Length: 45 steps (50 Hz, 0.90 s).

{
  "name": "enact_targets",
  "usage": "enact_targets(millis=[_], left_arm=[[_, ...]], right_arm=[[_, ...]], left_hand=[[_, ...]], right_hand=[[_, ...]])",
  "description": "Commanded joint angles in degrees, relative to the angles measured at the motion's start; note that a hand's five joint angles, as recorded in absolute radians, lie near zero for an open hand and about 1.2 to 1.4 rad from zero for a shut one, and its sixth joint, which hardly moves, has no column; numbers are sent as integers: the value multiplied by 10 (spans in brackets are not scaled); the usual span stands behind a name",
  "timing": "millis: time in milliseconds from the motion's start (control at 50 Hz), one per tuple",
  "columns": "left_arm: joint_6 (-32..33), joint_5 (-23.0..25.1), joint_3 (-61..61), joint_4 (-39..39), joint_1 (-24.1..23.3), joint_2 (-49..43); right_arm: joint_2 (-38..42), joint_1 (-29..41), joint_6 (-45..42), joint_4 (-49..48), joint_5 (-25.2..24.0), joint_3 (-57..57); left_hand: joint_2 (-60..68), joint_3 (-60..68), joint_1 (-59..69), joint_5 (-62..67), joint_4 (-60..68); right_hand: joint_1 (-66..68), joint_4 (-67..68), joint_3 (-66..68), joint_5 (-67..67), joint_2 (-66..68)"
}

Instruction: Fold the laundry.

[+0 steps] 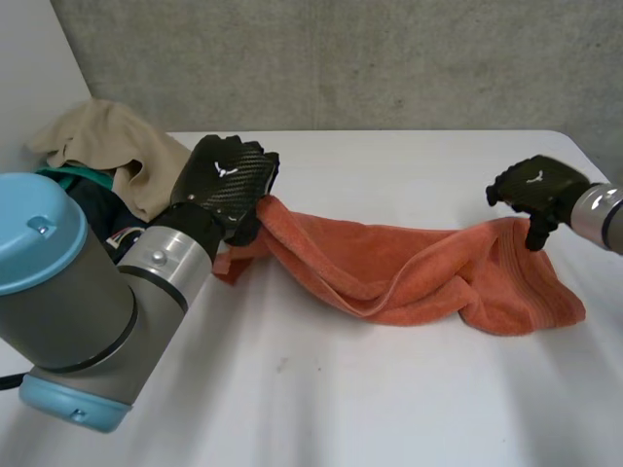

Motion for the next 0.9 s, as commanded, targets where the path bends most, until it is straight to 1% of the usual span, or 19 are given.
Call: enact_targets(millis=[20, 80, 100, 120, 180, 240, 280, 320, 340, 420, 500, 540, 580, 640, 720, 740, 780, 820, 900], left_arm=[[0, 0, -8, 1, 0, 6], [-1, -2, -8, 1, 3, 7], [-2, -2, -8, 1, 4, 7], [-1, -3, -7, -1, 4, 7], [-1, -4, -7, -4, 7, 14], [0, -4, -8, -6, 19, 37], [-3, -4, -8, -10, 36, 55], [-9, -5, -8, -18, 44, 65], [-13, -5, -7, -24, 47, 71], [-35, -7, 8, -88, 54, 95], [-60, -6, 45, -177, 53, 104], [-64, -5, 55, -207, 55, 99], [-66, -4, 64, -238, 53, 89], [-64, -3, 68, -252, 52, 57], [-61, -7, 90, -256, 49, -25], [-59, -7, 103, -257, 49, -58], [-58, -8, 122, -257, 50, -95], [-48, -9, 166, -257, 51, -149], [-14, -9, 271, -253, 49, -212]], right_arm=[[77, 0, 3, -10, -30, -23], [93, 1, 10, -20, -32, -38], [93, 1, 10, -21, -31, -41], [88, 1, 11, -22, -28, -47], [65, -1, 14, -19, -21, -44], [-9, -7, 18, -5, -6, -20], [-89, -23, 7, 29, 6, 9], [-141, -45, -7, 60, 13, 23], [-190, -70, -26, 87, 16, 32], [-293, -116, -59, 149, 24, 49], [-358, -125, -63, 194, 23, 80], [-370, -123, -65, 203, 25, 104], [-369, -109, -69, 205, 37, 131], [-351, -71, -80, 204, 63, 151], [-253, 0, -98, 196, 134, 149], [-212, 22, -103, 188, 166, 141], [-178, 35, -103, 175, 194, 127], [-133, 42, -99, 134, 222, 99], [-79, 46, -94, 33, 241, 36]], left_hand=[[114, 115, 156, 140, 112], [114, 115, 156, 140, 112], [114, 115, 156, 140, 112], [114, 115, 156, 140, 112], [114, 115, 156, 140, 112], [114, 115, 156, 140, 112], [114, 115, 156, 140, 112], [114, 115, 156, 140, 112], [114, 115, 156, 140, 112], [114, 115, 156, 140, 112], [114, 115, 156, 140, 112], [114, 115, 156, 140, 112], [114, 115, 156, 140, 112], [114, 115, 156, 140, 112], [114, 115, 156, 140, 112], [114, 115, 156, 140, 112], [114, 115, 156, 140, 112], [114, 115, 156, 140, 112], [114, 115, 156, 140, 112]], right_hand=[[59, 70, 65, 86, 63], [324, 335, 330, 351, 329], [458, 469, 464, 485, 463], [509, 519, 515, 536, 513], [509, 520, 516, 536, 514], [509, 520, 516, 536, 514], [509, 520, 516, 536, 514], [509, 520, 516, 536, 514], [509, 520, 516, 536, 514], [509, 520, 516, 536, 514], [509, 520, 516, 536, 514], [509, 520, 516, 536, 514], [509, 520, 516, 536, 514], [509, 520, 516, 536, 514], [509, 520, 516, 536, 514], [509, 520, 516, 536, 514], [509, 520, 516, 536, 514], [509, 520, 516, 536, 514], [509, 520, 516, 536, 514]])
